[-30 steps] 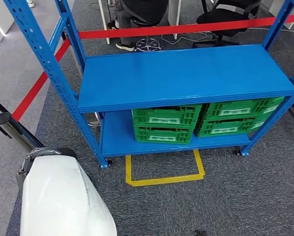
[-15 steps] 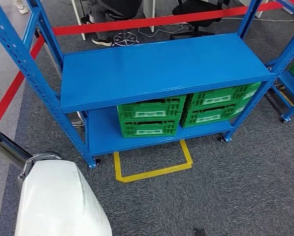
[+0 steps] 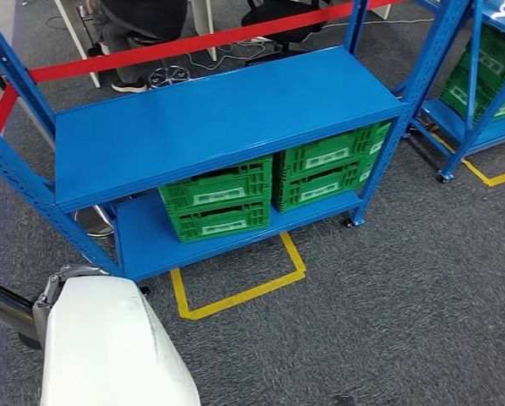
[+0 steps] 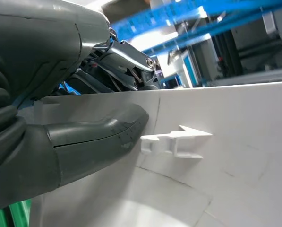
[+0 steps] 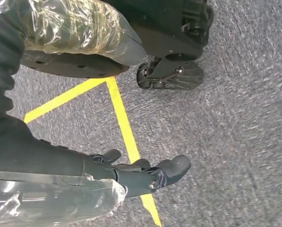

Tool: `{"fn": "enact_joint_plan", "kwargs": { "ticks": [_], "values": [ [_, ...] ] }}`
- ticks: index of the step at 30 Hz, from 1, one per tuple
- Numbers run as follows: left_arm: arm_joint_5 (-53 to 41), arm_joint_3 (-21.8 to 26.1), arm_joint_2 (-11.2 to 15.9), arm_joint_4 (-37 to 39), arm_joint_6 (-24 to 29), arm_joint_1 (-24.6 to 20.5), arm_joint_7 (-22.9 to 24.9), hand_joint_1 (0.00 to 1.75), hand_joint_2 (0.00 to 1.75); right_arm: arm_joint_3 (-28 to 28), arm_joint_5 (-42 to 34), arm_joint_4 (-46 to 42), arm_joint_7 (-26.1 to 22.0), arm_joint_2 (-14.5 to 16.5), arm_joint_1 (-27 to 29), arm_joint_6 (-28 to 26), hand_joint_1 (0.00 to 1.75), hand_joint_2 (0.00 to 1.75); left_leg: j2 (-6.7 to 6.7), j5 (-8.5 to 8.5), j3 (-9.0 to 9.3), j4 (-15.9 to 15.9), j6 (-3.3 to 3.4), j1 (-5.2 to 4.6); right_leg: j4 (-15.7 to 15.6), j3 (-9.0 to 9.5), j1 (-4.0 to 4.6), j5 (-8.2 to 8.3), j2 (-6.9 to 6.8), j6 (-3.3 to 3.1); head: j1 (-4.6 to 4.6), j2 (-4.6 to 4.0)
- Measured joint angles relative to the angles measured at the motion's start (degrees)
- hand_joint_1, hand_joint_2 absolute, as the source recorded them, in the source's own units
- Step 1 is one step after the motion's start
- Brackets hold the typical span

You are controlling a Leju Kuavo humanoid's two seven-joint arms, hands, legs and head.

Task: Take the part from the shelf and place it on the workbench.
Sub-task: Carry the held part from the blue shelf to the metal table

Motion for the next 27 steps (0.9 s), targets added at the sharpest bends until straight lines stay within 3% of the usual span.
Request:
{"fn": "enact_joint_plan", "kwargs": {
  "ticks": [3,4,5,6,7,9,11,12,13,14,16,18,20,21,22,24,26,27],
  "values": [
    [-0.1,0.0,0.1,0.0,0.1,0.1,0.0,1.75,1.75,0.0,0.0,0.0,0.0,0.1,0.0,0.0,0.00,1.75,-3.64,-5.85,-3.77,9.5,-0.39,0.19,0.0,-0.28,0.02,0.53,1.91,-0.80,-0.15,0.00],
    [-0.1,0.0,0.1,0.0,0.1,0.1,0.0,1.75,1.75,0.0,0.0,0.0,0.0,0.1,0.0,0.0,0.00,1.75,-3.97,-7.12,-5.22,12.8,-0.32,0.18,0.0,-0.40,0.13,0.61,2.64,-0.92,-0.14,0.00],
    [-0.1,0.0,0.2,0.0,0.1,0.1,0.0,1.75,1.75,-0.1,0.0,0.0,0.0,0.1,0.0,0.1,0.00,1.75,-4.07,-7.19,-5.98,14.5,-0.17,0.15,0.1,-0.48,0.27,0.67,3.42,-0.98,-0.13,0.00],
    [-0.2,0.0,0.2,0.0,0.1,0.1,0.1,1.75,1.75,-0.1,0.0,0.0,0.0,0.1,0.0,0.1,0.00,1.75,-4.19,-6.13,-5.87,14.2,0.08,0.12,0.1,-0.51,0.39,0.71,4.23,-1.00,-0.11,0.00],
    [-0.3,0.0,0.2,0.0,0.1,0.1,0.1,1.75,1.75,-0.1,-0.1,0.0,0.0,0.1,0.0,0.2,0.00,1.75,-4.57,-4.05,-4.71,11.6,0.44,0.07,0.2,-0.48,0.50,0.73,5.04,-1.00,-0.13,0.00],
    [-0.6,0.0,0.3,0.0,0.1,0.1,0.1,1.75,1.75,-0.1,-0.1,0.0,0.0,0.1,0.0,0.2,0.00,1.75,-7.52,0.10,-1.69,4.5,1.46,0.05,0.4,-0.62,0.61,0.78,6.50,-0.85,-0.04,0.00],
    [-0.8,0.0,0.3,0.0,0.1,0.2,0.2,1.75,1.75,-0.2,-0.1,0.0,0.0,0.2,-0.1,0.3,0.00,1.75,-10.15,1.43,-0.25,0.4,2.13,-0.03,0.7,-1.42,0.32,1.00,7.79,-0.35,-0.02,0.00],
    [-0.9,0.0,0.3,-0.1,0.1,0.2,0.2,1.75,1.75,-0.2,-0.1,0.0,0.0,0.2,-0.1,0.3,0.00,1.75,-10.27,1.28,-0.26,-0.1,2.25,-0.08,0.8,-1.92,0.18,1.20,8.43,0.06,-0.03,0.00],
    [-1.1,0.0,0.3,-0.1,0.1,0.2,0.2,1.75,1.75,-0.2,-0.1,0.0,0.0,0.2,-0.1,0.3,0.00,1.75,-9.53,1.26,-0.23,-0.5,2.24,-0.07,0.7,-2.41,0.04,1.41,9.13,0.48,-0.09,0.00],
    [-1.1,0.0,0.3,-0.1,0.1,0.2,0.2,1.75,1.75,-0.2,-0.1,0.0,0.0,0.1,-0.1,0.3,0.00,1.75,-8.61,1.32,-0.14,-0.9,2.29,0.06,0.9,-2.85,0.10,1.35,8.97,0.84,-0.13,0.00],
    [-1.2,0.0,0.3,-0.1,0.0,0.1,0.3,1.75,1.75,-0.2,-0.1,0.0,0.0,0.0,-0.1,0.3,0.00,1.75,-6.82,1.61,0.17,-1.7,2.37,0.40,3.6,-4.50,0.33,-0.35,6.49,1.43,0.34,0.00],
    [-1.3,0.0,0.3,-0.1,0.0,0.1,0.3,1.75,1.75,-0.2,-0.1,0.0,0.0,0.0,-0.2,0.3,0.00,1.75,-4.97,1.60,0.27,-1.7,2.50,0.35,10.6,-7.87,0.15,-3.90,3.24,1.95,0.80,0.00],
    [-1.3,0.0,0.4,-0.1,0.0,0.2,0.4,1.75,1.75,-0.2,-0.1,0.0,0.0,0.0,-0.2,0.3,0.00,1.75,-3.11,1.52,0.25,-1.7,2.55,0.22,16.6,-10.68,-0.17,-5.88,2.19,2.47,0.81,0.00],
    [-1.3,0.0,0.4,-0.1,0.0,0.2,0.4,1.75,1.75,-0.2,-0.1,0.0,0.1,0.0,-0.1,0.4,0.00,1.75,-2.29,1.48,0.26,-1.7,2.53,0.19,16.7,-10.60,-0.28,-5.38,1.96,2.64,0.82,0.00],
    [-1.3,0.0,0.4,-0.1,0.0,0.1,0.5,1.75,1.75,-0.2,-0.1,0.0,0.1,-0.1,-0.1,0.4,0.00,1.75,-1.58,1.42,0.32,-1.7,2.47,0.18,14.4,-9.22,-0.35,-3.88,1.67,2.71,0.82,0.00],
    [-1.3,0.0,0.4,-0.1,-0.1,0.0,0.5,1.75,1.75,-0.2,-0.1,0.0,0.1,-0.1,-0.1,0.4,0.00,1.75,-0.43,1.22,0.56,-1.6,2.18,0.05,6.0,-4.38,-0.24,-0.53,-0.08,2.55,0.84,0.00],
    [-1.4,0.0,0.4,-0.1,-0.1,-0.1,0.6,1.75,1.75,-0.2,-0.1,0.0,0.2,-0.1,-0.2,0.4,0.00,1.75,0.40,1.03,0.76,-1.5,1.68,-0.23,0.7,-1.23,0.00,0.75,-1.42,1.91,0.76,0.00],
    [-1.4,0.0,0.4,-0.1,-0.2,-0.1,0.6,1.75,1.75,-0.2,-0.1,0.0,0.2,-0.1,-0.2,0.4,0.00,1.75,0.78,1.02,0.81,-1.5,1.40,-0.35,0.2,-0.97,0.14,0.62,-1.48,1.54,0.70,0.00]
  ]
}}
